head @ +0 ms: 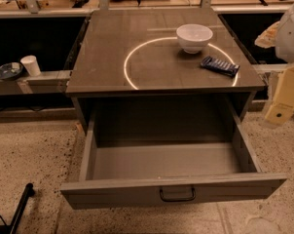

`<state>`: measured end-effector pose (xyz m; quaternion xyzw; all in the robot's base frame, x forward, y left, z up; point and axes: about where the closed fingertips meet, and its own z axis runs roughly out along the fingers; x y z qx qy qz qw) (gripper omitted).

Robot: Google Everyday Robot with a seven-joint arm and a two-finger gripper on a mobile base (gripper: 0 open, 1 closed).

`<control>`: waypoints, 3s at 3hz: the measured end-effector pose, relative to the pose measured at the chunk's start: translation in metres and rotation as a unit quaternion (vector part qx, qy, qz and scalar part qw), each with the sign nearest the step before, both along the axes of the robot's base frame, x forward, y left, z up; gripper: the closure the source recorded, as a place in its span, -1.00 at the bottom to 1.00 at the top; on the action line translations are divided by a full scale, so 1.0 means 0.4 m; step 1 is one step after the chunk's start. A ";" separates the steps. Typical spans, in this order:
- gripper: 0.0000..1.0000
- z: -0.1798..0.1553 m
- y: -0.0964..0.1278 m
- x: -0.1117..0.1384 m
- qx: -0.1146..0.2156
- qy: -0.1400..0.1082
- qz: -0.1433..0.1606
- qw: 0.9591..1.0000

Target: Close top drawer

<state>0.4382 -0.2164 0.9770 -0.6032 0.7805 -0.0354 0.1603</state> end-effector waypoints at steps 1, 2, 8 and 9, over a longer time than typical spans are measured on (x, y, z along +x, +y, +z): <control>-1.00 0.000 0.000 0.000 0.000 0.000 0.000 1.000; -1.00 -0.069 -0.006 0.030 -0.004 0.024 -0.005 1.000; 1.00 -0.722 0.095 -0.291 0.083 0.167 0.056 0.981; 1.00 -0.781 0.101 -0.292 0.066 0.149 0.053 0.985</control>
Offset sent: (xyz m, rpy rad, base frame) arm 0.0270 -0.0073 -0.0708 -0.0228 0.1368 -0.0263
